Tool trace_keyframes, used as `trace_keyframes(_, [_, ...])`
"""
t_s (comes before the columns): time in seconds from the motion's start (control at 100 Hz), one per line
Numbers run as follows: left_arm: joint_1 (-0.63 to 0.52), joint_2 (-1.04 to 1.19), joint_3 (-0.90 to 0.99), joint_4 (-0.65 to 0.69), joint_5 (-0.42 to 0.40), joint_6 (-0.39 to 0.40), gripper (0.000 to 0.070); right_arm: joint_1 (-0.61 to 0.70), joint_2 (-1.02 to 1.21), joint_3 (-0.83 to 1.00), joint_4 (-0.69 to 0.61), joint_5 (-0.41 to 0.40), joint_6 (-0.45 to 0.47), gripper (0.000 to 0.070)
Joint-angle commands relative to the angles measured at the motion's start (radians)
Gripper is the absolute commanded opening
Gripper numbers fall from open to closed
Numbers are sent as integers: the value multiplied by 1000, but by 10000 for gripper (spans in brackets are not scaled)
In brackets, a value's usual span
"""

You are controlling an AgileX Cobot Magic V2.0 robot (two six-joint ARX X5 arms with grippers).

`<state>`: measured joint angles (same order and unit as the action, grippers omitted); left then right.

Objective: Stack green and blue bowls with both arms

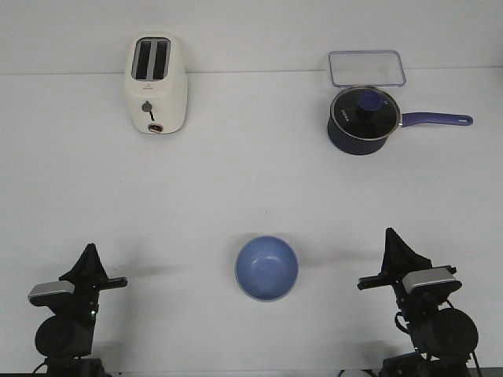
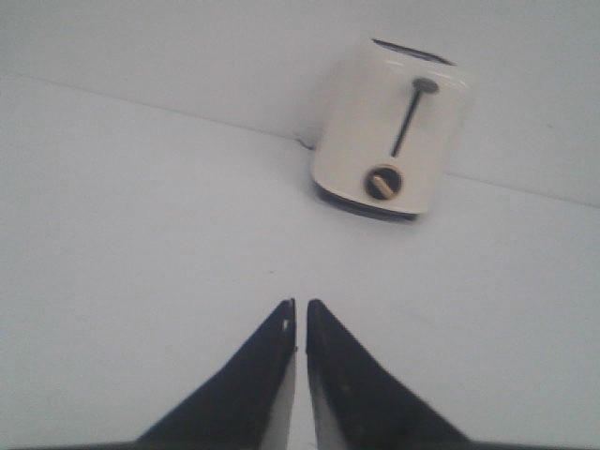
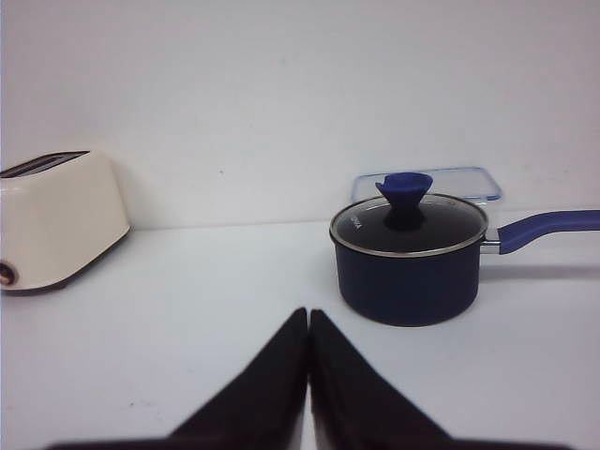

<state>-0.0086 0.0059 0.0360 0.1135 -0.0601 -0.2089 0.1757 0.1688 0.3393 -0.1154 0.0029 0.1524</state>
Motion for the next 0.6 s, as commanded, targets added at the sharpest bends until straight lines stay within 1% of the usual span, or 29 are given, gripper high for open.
trace_keyframes(0.0, [2,-3,2,18,53,44,15,1,2,0,10,1,-13,0])
trace_keyframes(0.06, [2,-3,2,18,79,42,15,1,1,0,11,1,-13,0])
trace_keyframes(0.19, [2,-3,-23,32,79,43,15,1,1,0,11,1,-13,0])
trace_keyframes(0.24, [2,-3,-22,7,80,37,15,1,1,0,10,1,-13,0])
trace_keyframes(0.31, [2,-3,-22,8,80,33,15,1,1,0,10,1,-13,0])
trace_keyframes(0.35, [2,-3,-22,8,79,53,15,1,1,0,10,1,-13,0])
trace_keyframes(0.47, [2,-3,-22,8,79,161,15,1,1,0,10,1,-13,0])
trace_keyframes(0.59, [2,-3,-22,8,79,168,15,1,1,0,11,1,-13,0])
